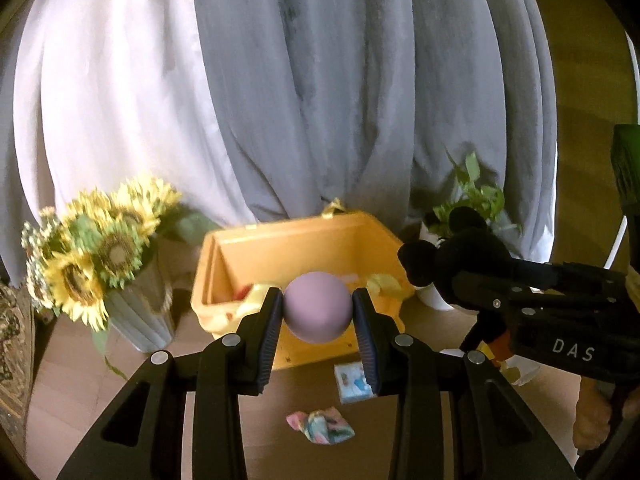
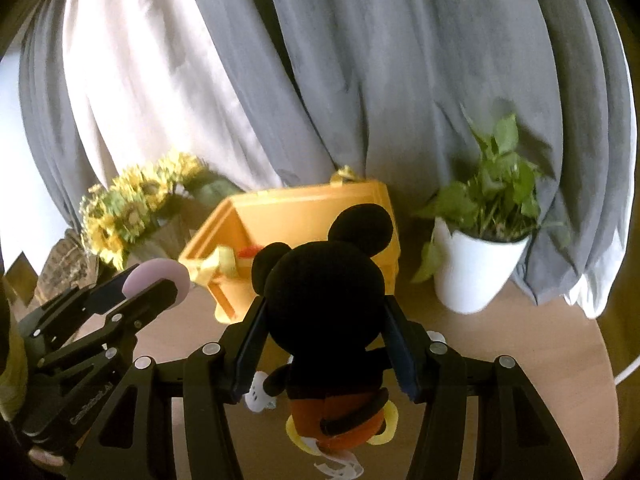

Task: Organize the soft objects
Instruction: 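Lift the pink ball and Mickey plush and carry both over the crate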

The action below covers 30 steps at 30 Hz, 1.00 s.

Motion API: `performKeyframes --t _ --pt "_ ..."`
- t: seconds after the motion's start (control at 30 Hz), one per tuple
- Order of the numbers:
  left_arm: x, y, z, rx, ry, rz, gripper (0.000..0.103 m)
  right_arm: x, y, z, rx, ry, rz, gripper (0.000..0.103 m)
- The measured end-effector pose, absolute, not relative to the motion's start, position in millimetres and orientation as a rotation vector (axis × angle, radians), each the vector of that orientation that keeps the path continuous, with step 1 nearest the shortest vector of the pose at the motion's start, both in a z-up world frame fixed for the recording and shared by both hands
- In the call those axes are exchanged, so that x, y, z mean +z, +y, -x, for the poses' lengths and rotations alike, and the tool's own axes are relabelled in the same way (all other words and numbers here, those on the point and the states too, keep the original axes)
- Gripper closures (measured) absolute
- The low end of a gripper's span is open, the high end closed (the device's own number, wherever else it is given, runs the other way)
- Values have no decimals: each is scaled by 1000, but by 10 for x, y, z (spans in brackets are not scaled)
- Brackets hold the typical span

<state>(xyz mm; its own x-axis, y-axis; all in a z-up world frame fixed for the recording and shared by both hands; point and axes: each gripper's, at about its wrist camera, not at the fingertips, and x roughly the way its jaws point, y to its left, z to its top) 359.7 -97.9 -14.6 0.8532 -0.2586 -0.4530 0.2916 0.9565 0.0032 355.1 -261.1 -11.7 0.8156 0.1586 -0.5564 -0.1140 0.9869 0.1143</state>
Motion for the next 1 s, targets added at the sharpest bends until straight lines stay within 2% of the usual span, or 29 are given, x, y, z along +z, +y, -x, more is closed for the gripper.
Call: performKeyframes --t 0.53,1.0 --pt "355 -919 -3767 -260 346 -68 68 371 -2593 -3751 176 461 -86 46" --pt "543 -873 -4138 -243 317 -79 68 568 -2617 -4136 217 440 -130 46"
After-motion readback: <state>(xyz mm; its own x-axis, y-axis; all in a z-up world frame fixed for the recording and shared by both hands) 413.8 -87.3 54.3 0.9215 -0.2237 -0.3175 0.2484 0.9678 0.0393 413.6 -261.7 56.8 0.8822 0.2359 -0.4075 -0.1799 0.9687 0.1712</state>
